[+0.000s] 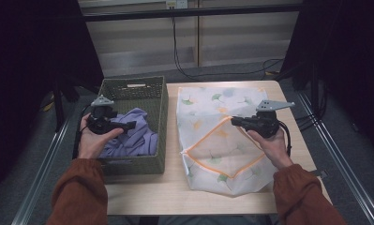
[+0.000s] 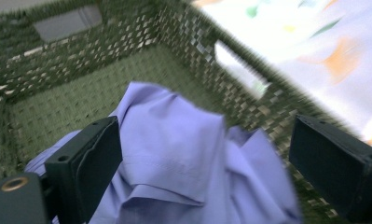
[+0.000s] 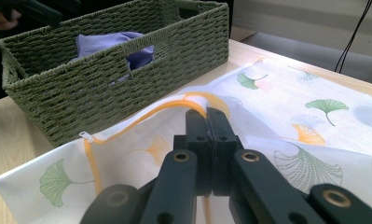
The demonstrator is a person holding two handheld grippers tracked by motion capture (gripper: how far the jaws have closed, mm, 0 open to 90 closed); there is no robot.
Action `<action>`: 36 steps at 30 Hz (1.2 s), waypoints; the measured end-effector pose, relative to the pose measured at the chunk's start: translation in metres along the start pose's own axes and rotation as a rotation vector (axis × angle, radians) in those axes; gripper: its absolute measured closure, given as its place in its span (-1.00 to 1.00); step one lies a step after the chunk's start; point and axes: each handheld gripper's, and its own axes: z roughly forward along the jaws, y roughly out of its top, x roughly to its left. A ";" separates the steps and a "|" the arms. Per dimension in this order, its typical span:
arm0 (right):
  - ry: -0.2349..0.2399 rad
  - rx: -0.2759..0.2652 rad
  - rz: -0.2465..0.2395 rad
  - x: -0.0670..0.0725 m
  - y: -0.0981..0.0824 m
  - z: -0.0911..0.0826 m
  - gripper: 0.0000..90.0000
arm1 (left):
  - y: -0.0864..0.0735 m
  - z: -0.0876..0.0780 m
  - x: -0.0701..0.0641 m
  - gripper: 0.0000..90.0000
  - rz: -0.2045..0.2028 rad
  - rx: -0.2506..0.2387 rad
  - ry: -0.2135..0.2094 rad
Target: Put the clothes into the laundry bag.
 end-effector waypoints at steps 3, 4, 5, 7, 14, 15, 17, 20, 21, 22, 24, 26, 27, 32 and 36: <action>-0.001 -0.001 -0.002 0.000 0.000 -0.001 1.00 | -0.004 0.019 0.008 -0.86 -0.035 0.045 0.000; 0.000 -0.001 0.000 0.000 0.000 -0.001 1.00 | -0.004 0.019 0.008 -0.86 -0.035 0.045 0.000; -0.001 0.000 -0.001 0.000 0.000 -0.001 1.00 | -0.005 0.023 0.011 -0.86 -0.038 0.055 -0.004; -0.007 0.005 -0.006 0.000 -0.001 -0.001 1.00 | -0.007 0.031 0.017 -0.83 -0.043 0.103 0.012; -0.013 0.014 -0.007 0.001 -0.001 0.000 1.00 | -0.014 0.046 0.027 -0.82 -0.073 0.159 0.013; -0.013 0.015 -0.005 0.001 -0.001 0.000 1.00 | -0.019 0.052 0.029 -0.81 -0.063 0.216 0.005; -0.015 0.020 -0.008 0.001 -0.001 0.000 1.00 | -0.022 0.058 0.030 -0.89 -0.082 0.261 0.026; -0.016 0.026 -0.016 0.002 -0.002 0.001 1.00 | -0.024 0.063 0.030 -0.87 -0.062 0.331 0.005; -0.016 0.027 -0.017 0.002 -0.002 0.001 1.00 | -0.025 0.065 0.031 -0.88 -0.062 0.341 -0.006; -0.016 0.028 -0.015 0.002 -0.002 0.002 1.00 | -0.025 0.066 0.031 -0.88 -0.071 0.351 -0.004; -0.015 0.033 -0.015 0.002 -0.002 0.002 1.00 | -0.026 0.069 0.032 -0.87 -0.059 0.371 0.011; -0.012 0.035 -0.016 0.002 -0.002 0.003 1.00 | -0.026 0.072 0.032 -0.84 -0.061 0.377 0.028; -0.012 0.038 -0.017 0.003 -0.002 0.003 1.00 | -0.026 0.073 0.033 -0.80 -0.045 0.386 0.036; -0.007 0.038 -0.017 0.001 -0.003 0.003 1.00 | -0.032 0.080 0.035 -0.85 -0.048 0.452 0.033; -0.009 0.042 -0.018 0.001 -0.003 0.003 1.00 | -0.034 0.083 0.037 -0.88 -0.051 0.502 0.057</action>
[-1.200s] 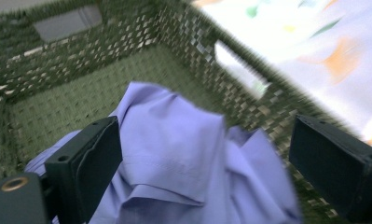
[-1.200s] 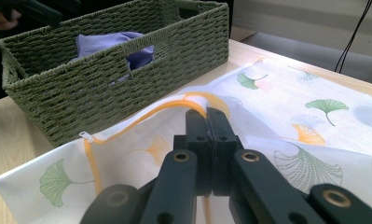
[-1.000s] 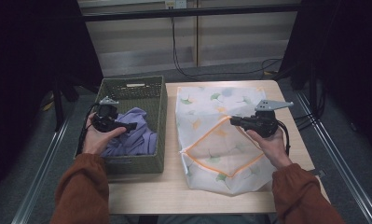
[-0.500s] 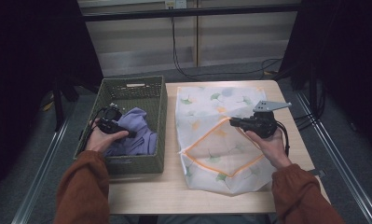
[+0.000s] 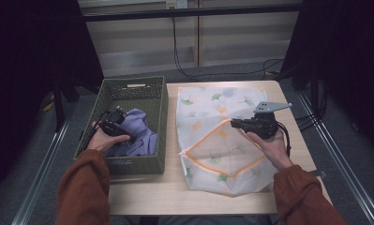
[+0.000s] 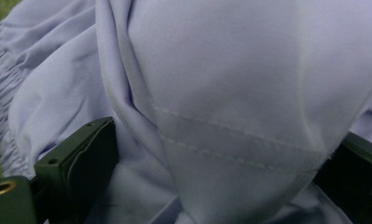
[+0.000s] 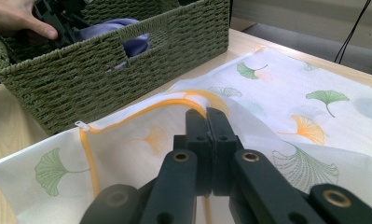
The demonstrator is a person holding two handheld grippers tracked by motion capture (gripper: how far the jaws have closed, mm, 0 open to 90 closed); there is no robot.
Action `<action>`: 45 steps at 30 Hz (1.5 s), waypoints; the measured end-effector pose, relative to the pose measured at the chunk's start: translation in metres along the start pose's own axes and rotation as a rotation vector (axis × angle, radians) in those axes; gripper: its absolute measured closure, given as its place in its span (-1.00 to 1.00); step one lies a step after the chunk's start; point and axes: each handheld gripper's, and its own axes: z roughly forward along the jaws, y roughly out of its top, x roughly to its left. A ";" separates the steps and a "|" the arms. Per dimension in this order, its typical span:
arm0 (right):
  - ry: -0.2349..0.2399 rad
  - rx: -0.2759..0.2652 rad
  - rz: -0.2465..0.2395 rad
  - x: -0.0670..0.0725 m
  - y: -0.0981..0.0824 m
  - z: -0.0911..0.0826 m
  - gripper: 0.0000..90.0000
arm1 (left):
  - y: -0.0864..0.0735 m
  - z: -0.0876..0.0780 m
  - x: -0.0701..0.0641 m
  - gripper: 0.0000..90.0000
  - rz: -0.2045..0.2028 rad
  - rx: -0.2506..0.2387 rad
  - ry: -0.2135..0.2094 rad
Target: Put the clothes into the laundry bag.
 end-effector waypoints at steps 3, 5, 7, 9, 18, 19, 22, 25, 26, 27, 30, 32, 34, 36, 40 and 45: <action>0.002 0.001 -0.003 0.000 0.000 0.000 1.00 | 0.000 0.004 0.002 -0.82 0.003 0.016 -0.001; 0.000 0.002 -0.004 0.000 0.000 0.000 1.00 | 0.000 0.005 0.001 -0.82 -0.009 0.021 -0.007; 0.003 0.001 -0.006 0.000 0.000 0.000 1.00 | 0.000 0.007 0.002 -0.86 -0.011 0.036 -0.007; 0.000 0.004 -0.006 0.001 0.000 0.000 1.00 | -0.001 0.010 0.001 -0.89 0.011 0.057 -0.002; 0.006 0.008 -0.005 0.000 -0.001 0.000 1.00 | -0.004 0.022 -0.002 -1.00 0.034 0.081 -0.006; 0.007 0.008 -0.006 0.000 -0.001 0.000 1.00 | -0.005 0.023 -0.002 -1.00 0.025 0.078 -0.021; 0.010 0.010 -0.011 0.000 -0.001 0.000 1.00 | -0.005 0.023 -0.002 -1.00 0.033 0.069 -0.001; 0.010 0.012 -0.003 0.000 -0.001 0.001 1.00 | -0.004 0.023 -0.002 -1.00 0.034 0.078 -0.010; 0.010 0.012 -0.005 -0.001 -0.001 0.001 1.00 | -0.002 0.022 -0.003 -0.99 0.036 0.094 -0.007; 0.011 0.011 -0.006 -0.001 -0.001 0.000 1.00 | 0.000 0.020 -0.003 -0.90 0.035 0.111 -0.027; 0.013 0.012 -0.005 -0.001 -0.001 0.000 1.00 | 0.003 0.018 -0.005 -0.59 0.037 0.131 -0.022; 0.012 0.013 -0.005 -0.001 -0.001 0.000 1.00 | 0.005 0.014 -0.006 -0.32 0.042 0.136 -0.020; 0.012 0.014 -0.005 -0.001 -0.001 0.001 1.00 | 0.005 0.012 -0.005 -0.21 0.025 0.130 -0.013; 0.012 0.016 -0.008 0.000 -0.001 0.001 1.00 | 0.005 0.010 -0.003 0.27 0.022 0.131 -0.071; 0.011 0.015 -0.008 0.000 -0.001 0.001 1.00 | 0.006 0.009 0.000 0.69 -0.001 0.130 -0.093; 0.014 0.019 -0.007 0.001 -0.001 0.002 1.00 | 0.006 0.009 -0.001 0.78 -0.011 0.126 -0.096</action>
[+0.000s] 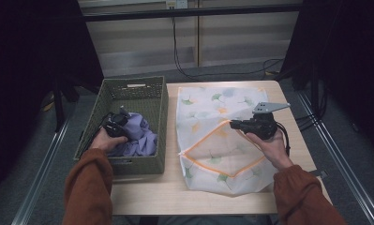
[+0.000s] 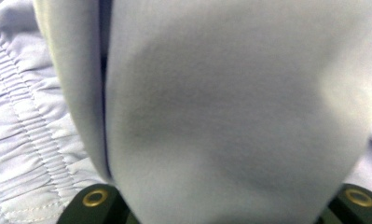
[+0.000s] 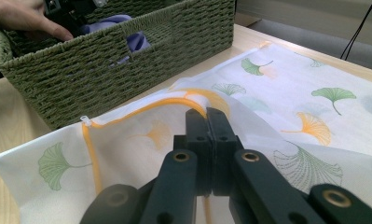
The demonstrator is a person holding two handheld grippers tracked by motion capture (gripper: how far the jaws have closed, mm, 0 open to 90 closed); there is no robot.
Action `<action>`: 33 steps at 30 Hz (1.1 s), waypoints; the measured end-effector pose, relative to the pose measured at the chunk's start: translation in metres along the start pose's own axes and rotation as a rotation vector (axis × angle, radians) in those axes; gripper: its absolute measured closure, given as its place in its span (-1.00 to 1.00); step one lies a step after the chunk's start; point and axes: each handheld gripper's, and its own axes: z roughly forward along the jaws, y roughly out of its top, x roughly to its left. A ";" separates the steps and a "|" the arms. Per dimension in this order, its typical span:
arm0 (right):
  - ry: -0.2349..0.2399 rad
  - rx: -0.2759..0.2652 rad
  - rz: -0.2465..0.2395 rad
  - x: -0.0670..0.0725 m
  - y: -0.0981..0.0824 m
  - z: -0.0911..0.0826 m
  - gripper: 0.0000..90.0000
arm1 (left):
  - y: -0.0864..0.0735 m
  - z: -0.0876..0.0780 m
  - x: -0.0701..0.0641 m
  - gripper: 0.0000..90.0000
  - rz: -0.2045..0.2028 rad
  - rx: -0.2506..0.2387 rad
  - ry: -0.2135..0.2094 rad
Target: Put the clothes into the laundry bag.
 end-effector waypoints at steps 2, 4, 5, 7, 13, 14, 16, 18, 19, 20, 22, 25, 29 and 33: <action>0.001 0.000 -0.002 0.000 0.000 0.000 1.00 | 0.000 -0.001 0.000 0.79 -0.014 -0.004 -0.001; -0.001 0.000 -0.001 0.000 0.000 0.000 1.00 | 0.000 -0.003 0.000 0.80 -0.001 -0.003 0.003; -0.001 0.000 -0.001 0.000 0.000 0.000 1.00 | 0.000 -0.003 0.000 0.80 -0.001 -0.003 0.003; -0.002 -0.002 -0.001 0.000 0.000 -0.001 1.00 | -0.001 -0.006 0.000 0.80 -0.022 -0.030 0.002; -0.003 -0.005 0.002 -0.001 0.000 -0.001 1.00 | -0.003 -0.018 0.003 0.80 -0.033 -0.125 -0.013; -0.004 -0.005 0.005 -0.001 0.000 -0.001 1.00 | -0.004 -0.023 0.002 0.80 -0.009 -0.129 -0.010; -0.004 -0.005 0.003 -0.001 0.000 -0.001 1.00 | -0.004 -0.028 0.000 0.80 -0.011 -0.163 0.003; -0.003 -0.006 0.004 -0.001 0.000 -0.001 1.00 | -0.005 -0.032 0.000 0.80 -0.015 -0.177 -0.001; -0.006 -0.005 0.003 -0.001 0.001 -0.001 1.00 | -0.007 -0.037 0.001 0.80 -0.026 -0.211 -0.002; -0.005 -0.006 0.004 0.000 0.001 -0.002 1.00 | -0.008 -0.042 0.002 0.81 -0.022 -0.233 -0.008; -0.005 -0.009 0.003 0.000 0.001 -0.002 1.00 | -0.013 -0.050 0.002 0.80 -0.035 -0.280 -0.012; -0.006 -0.010 0.005 0.000 0.001 -0.002 1.00 | -0.017 -0.059 0.001 0.80 -0.037 -0.330 -0.014; -0.004 -0.013 0.004 0.000 0.001 -0.002 1.00 | -0.020 -0.068 -0.002 0.80 -0.041 -0.398 -0.036; -0.007 -0.015 0.005 0.000 0.002 -0.003 1.00 | -0.023 -0.073 -0.002 0.81 -0.046 -0.443 -0.020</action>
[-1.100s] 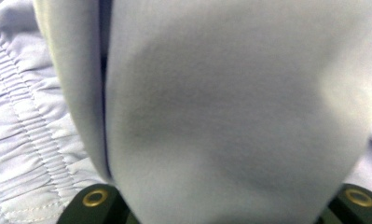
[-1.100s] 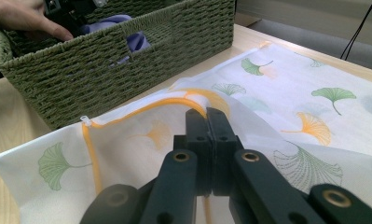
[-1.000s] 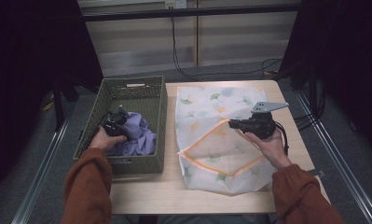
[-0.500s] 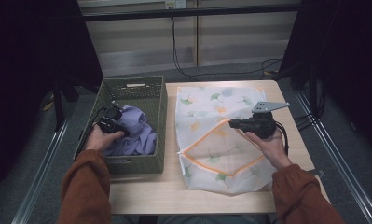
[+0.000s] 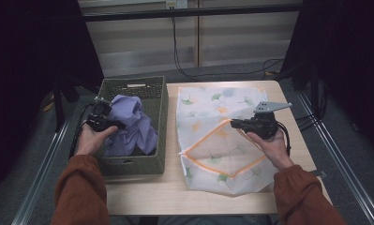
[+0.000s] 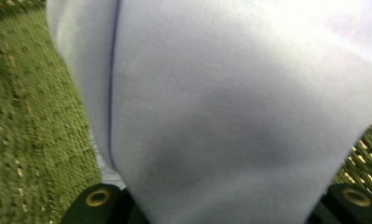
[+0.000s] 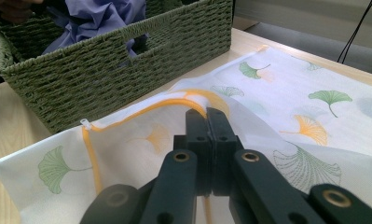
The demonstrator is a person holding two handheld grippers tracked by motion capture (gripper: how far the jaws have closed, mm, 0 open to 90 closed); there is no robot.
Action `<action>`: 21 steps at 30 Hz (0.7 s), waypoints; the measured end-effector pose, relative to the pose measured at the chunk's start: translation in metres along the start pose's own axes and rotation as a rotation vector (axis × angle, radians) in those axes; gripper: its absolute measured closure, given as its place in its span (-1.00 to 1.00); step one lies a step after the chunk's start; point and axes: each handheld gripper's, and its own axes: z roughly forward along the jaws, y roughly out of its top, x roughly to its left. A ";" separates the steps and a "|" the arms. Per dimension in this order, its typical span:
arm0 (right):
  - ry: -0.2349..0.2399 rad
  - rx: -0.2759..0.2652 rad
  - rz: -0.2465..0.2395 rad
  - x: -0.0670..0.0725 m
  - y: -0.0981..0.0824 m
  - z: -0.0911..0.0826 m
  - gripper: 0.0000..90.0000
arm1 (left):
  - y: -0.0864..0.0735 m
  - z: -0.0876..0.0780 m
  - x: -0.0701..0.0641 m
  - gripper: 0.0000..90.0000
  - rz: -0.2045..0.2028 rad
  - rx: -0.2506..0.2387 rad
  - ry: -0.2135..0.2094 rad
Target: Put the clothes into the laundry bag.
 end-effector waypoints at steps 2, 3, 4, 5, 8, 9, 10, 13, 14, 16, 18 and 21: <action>0.001 -0.001 -0.001 0.000 0.000 0.000 1.00 | 0.000 -0.004 -0.001 0.81 -0.017 -0.036 -0.012; 0.002 -0.001 0.000 0.000 0.000 0.000 1.00 | 0.000 -0.007 -0.001 0.81 -0.009 -0.047 -0.019; 0.004 -0.002 0.001 0.000 0.000 0.000 1.00 | 0.000 -0.010 0.000 0.81 -0.009 -0.058 -0.031; 0.004 -0.003 0.002 0.000 0.000 0.000 1.00 | 0.000 -0.012 -0.002 0.81 -0.011 -0.071 -0.027; 0.005 -0.004 0.002 0.000 0.000 0.000 1.00 | -0.003 -0.013 -0.006 0.81 -0.014 -0.109 -0.027; 0.002 -0.003 0.000 0.000 0.000 0.000 1.00 | -0.004 -0.014 -0.005 0.81 -0.006 -0.114 -0.027; 0.004 -0.004 0.001 0.001 0.000 0.000 1.00 | -0.005 -0.014 -0.005 0.81 -0.020 -0.130 -0.022; 0.006 -0.005 -0.001 0.001 0.000 0.000 1.00 | -0.008 -0.019 -0.005 0.81 -0.013 -0.158 -0.023; 0.005 -0.006 0.001 0.001 0.000 0.000 1.00 | -0.009 -0.021 -0.005 0.81 -0.014 -0.173 -0.021; 0.006 -0.006 0.002 0.001 0.000 0.000 1.00 | -0.011 -0.025 -0.004 0.81 -0.027 -0.214 -0.026; 0.008 -0.008 0.004 0.000 0.000 0.000 1.00 | -0.012 -0.028 -0.003 0.81 -0.029 -0.230 -0.032; 0.005 -0.008 0.005 0.000 0.000 -0.001 1.00 | -0.015 -0.032 -0.003 0.81 -0.030 -0.260 -0.026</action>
